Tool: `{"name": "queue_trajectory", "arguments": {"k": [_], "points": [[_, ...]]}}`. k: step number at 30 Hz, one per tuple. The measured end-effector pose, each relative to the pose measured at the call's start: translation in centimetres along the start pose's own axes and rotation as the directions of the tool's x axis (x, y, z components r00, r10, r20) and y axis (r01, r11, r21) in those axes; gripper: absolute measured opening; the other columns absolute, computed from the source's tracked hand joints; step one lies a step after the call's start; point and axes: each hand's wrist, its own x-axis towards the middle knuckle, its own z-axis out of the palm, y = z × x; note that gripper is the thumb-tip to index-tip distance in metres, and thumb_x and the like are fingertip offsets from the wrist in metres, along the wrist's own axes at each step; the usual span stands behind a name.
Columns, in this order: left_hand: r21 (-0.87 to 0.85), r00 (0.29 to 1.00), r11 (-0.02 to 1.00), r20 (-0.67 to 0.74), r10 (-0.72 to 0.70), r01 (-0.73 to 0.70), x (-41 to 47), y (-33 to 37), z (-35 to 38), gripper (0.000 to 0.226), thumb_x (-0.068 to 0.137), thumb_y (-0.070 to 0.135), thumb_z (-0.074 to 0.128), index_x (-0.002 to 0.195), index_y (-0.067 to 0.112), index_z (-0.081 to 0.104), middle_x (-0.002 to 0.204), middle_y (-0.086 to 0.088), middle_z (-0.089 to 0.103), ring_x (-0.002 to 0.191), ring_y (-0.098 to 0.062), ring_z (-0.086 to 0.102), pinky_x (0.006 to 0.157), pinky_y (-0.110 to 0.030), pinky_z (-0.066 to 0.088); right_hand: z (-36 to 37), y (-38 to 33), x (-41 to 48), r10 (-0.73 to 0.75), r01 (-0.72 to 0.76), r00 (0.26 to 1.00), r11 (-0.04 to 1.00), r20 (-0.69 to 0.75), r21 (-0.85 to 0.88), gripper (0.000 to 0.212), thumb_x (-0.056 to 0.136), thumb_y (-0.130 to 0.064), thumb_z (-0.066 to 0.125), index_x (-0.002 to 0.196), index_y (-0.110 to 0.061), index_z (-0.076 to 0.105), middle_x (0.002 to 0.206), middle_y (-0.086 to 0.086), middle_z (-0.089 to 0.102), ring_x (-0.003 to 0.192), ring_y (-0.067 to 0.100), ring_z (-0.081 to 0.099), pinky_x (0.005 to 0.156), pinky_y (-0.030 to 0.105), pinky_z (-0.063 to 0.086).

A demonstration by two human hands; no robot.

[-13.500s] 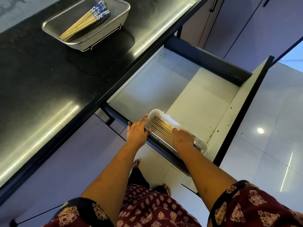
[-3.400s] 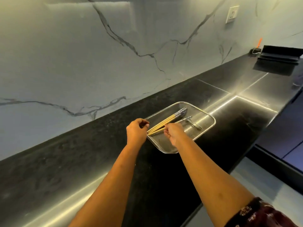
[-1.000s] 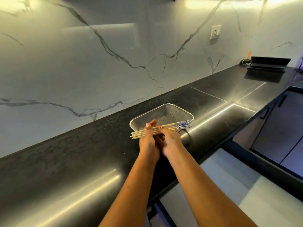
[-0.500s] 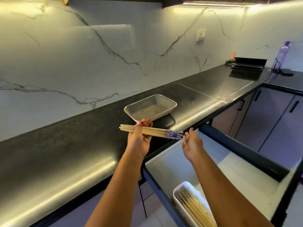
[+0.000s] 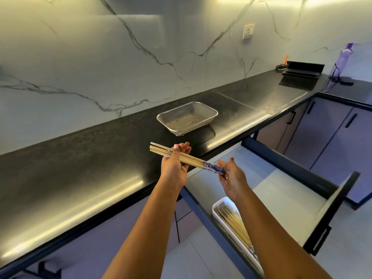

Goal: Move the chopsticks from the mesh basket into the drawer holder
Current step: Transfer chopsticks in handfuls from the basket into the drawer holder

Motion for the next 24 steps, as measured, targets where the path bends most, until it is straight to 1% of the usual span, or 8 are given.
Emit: {"name": "queue_trajectory", "arguments": {"k": [3, 5, 8, 11, 14, 17, 20, 24], "points": [[-0.008, 1.000, 1.000, -0.012, 0.008, -0.008, -1.7, -0.1, -1.8, 0.016, 0.095, 0.018, 0.048, 0.087, 0.009, 0.059, 0.095, -0.009, 0.070, 0.098, -0.022, 0.065, 0.090, -0.041, 0.048, 0.3, 1.7, -2.1, 0.001, -0.001, 1.000, 0.999, -0.010, -0.036, 0.047, 0.101, -0.036, 0.036, 0.120, 0.001, 0.059, 0.114, 0.011, 0.060, 0.106, 0.020, 0.057, 0.097, 0.029, 0.044], [0.003, 1.000, 1.000, -0.014, 0.003, -0.002, -2.7, -0.5, -2.7, 0.016, 0.095, 0.018, 0.048, 0.086, 0.009, 0.059, 0.096, -0.009, 0.070, 0.098, -0.022, 0.065, 0.090, -0.041, 0.048, 0.4, 2.9, -3.5, 0.006, -0.007, 1.000, 0.998, -0.014, -0.060, 0.043, 0.101, -0.035, 0.038, 0.109, -0.001, 0.063, 0.108, 0.011, 0.063, 0.104, 0.021, 0.059, 0.091, 0.028, 0.048], [0.043, 0.999, 0.999, -0.040, -0.020, 0.022, -4.7, -1.8, -4.0, 0.016, 0.094, 0.019, 0.049, 0.086, 0.009, 0.059, 0.095, -0.008, 0.070, 0.096, -0.021, 0.065, 0.093, -0.042, 0.047, 0.5, 4.7, -5.8, 0.026, -0.028, 0.999, 0.996, -0.022, -0.088, 0.033, 0.099, -0.027, 0.044, 0.099, -0.001, 0.064, 0.108, 0.016, 0.063, 0.104, 0.025, 0.059, 0.087, 0.029, 0.050], [0.035, 0.998, 0.999, -0.055, -0.031, 0.033, -6.4, -3.3, -4.5, 0.016, 0.094, 0.018, 0.049, 0.087, 0.008, 0.060, 0.092, -0.008, 0.070, 0.093, -0.021, 0.066, 0.092, -0.040, 0.048, -0.3, 5.1, -7.7, 0.017, -0.023, 0.999, 0.987, -0.042, -0.157, 0.023, 0.096, -0.016, 0.052, 0.102, 0.003, 0.063, 0.106, 0.019, 0.061, 0.101, 0.026, 0.059, 0.089, 0.031, 0.051], [0.052, 0.997, 0.998, -0.072, -0.037, 0.040, -7.6, -4.3, -4.5, 0.018, 0.094, 0.020, 0.048, 0.086, 0.009, 0.061, 0.091, -0.007, 0.071, 0.091, -0.021, 0.067, 0.088, -0.039, 0.050, -1.7, 4.6, -8.9, 0.032, -0.031, 0.999, 0.962, -0.002, -0.271, 0.015, 0.096, -0.012, 0.052, 0.094, -0.001, 0.062, 0.103, 0.018, 0.058, 0.097, 0.024, 0.056, 0.095, 0.036, 0.048], [0.090, 0.996, 0.995, -0.073, -0.042, 0.048, -8.6, -5.4, -3.7, 0.021, 0.095, 0.020, 0.046, 0.086, 0.009, 0.062, 0.091, -0.006, 0.070, 0.091, -0.020, 0.066, 0.086, -0.038, 0.049, -2.5, 3.8, -9.0, 0.061, -0.047, 0.998, 0.930, 0.028, -0.366, 0.017, 0.098, -0.019, 0.048, 0.107, -0.007, 0.056, 0.105, 0.015, 0.054, 0.096, 0.023, 0.054, 0.100, 0.041, 0.044], [0.113, 0.997, 0.993, -0.079, -0.027, 0.036, -8.9, -6.7, -2.3, 0.022, 0.096, 0.020, 0.046, 0.085, 0.010, 0.062, 0.091, -0.005, 0.070, 0.091, -0.019, 0.066, 0.087, -0.039, 0.049, -3.7, 2.9, -8.0, 0.124, -0.119, 0.992, 0.944, -0.002, -0.307, 0.025, 0.100, -0.022, 0.045, 0.110, -0.001, 0.054, 0.094, 0.015, 0.052, 0.084, 0.022, 0.052, 0.094, 0.037, 0.044], [0.085, 0.996, 0.996, -0.093, 0.008, 0.000, -8.8, -8.8, -0.1, 0.020, 0.095, 0.020, 0.046, 0.086, 0.010, 0.062, 0.092, -0.006, 0.071, 0.091, -0.019, 0.066, 0.090, -0.041, 0.049, -7.3, 1.9, -5.8, 0.216, -0.216, 0.976, 0.951, -0.022, -0.220, 0.038, 0.100, -0.028, 0.043, 0.123, 0.001, 0.052, 0.121, 0.017, 0.055, 0.103, 0.025, 0.054, 0.096, 0.033, 0.044]]}}
